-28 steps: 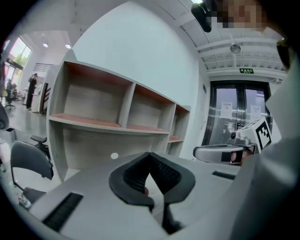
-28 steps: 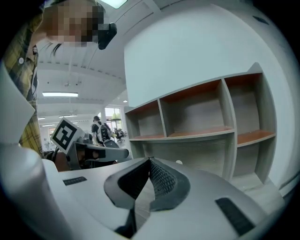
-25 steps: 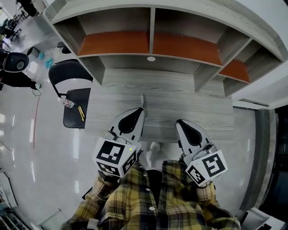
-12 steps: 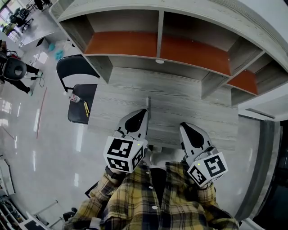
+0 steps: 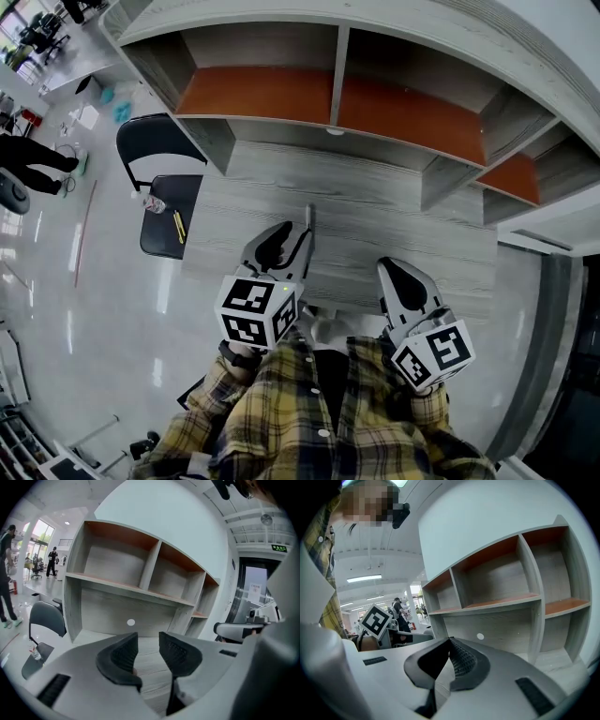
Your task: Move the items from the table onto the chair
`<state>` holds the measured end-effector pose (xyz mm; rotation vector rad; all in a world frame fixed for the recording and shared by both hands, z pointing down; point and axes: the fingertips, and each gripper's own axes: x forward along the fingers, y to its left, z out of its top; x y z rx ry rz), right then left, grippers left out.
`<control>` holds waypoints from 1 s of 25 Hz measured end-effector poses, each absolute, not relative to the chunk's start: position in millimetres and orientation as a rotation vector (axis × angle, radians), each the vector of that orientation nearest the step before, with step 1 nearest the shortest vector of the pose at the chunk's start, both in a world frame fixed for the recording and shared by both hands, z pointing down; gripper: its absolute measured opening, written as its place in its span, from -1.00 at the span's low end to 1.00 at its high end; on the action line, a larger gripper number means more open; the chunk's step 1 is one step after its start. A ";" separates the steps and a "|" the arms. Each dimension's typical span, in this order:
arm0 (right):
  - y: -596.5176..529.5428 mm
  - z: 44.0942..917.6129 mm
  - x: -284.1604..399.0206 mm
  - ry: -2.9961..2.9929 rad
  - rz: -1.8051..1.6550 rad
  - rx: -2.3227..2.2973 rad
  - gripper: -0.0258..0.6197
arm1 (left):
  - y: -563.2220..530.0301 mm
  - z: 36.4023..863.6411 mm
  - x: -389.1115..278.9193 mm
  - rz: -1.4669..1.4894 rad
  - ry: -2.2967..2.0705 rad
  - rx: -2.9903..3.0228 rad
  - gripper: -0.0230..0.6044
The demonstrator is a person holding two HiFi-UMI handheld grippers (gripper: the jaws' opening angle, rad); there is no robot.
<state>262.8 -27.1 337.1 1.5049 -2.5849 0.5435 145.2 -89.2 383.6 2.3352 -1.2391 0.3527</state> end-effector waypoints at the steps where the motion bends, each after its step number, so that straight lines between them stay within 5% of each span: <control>1: -27.2 339.5 263.5 -2.579 0.555 1.508 -0.86 | -90.0 389.5 145.6 0.357 -1.237 2.323 -0.49; 25: 4.4 436.5 266.4 -2.397 0.905 1.491 -0.86 | -123.5 629.2 162.6 0.831 -1.256 2.015 -0.42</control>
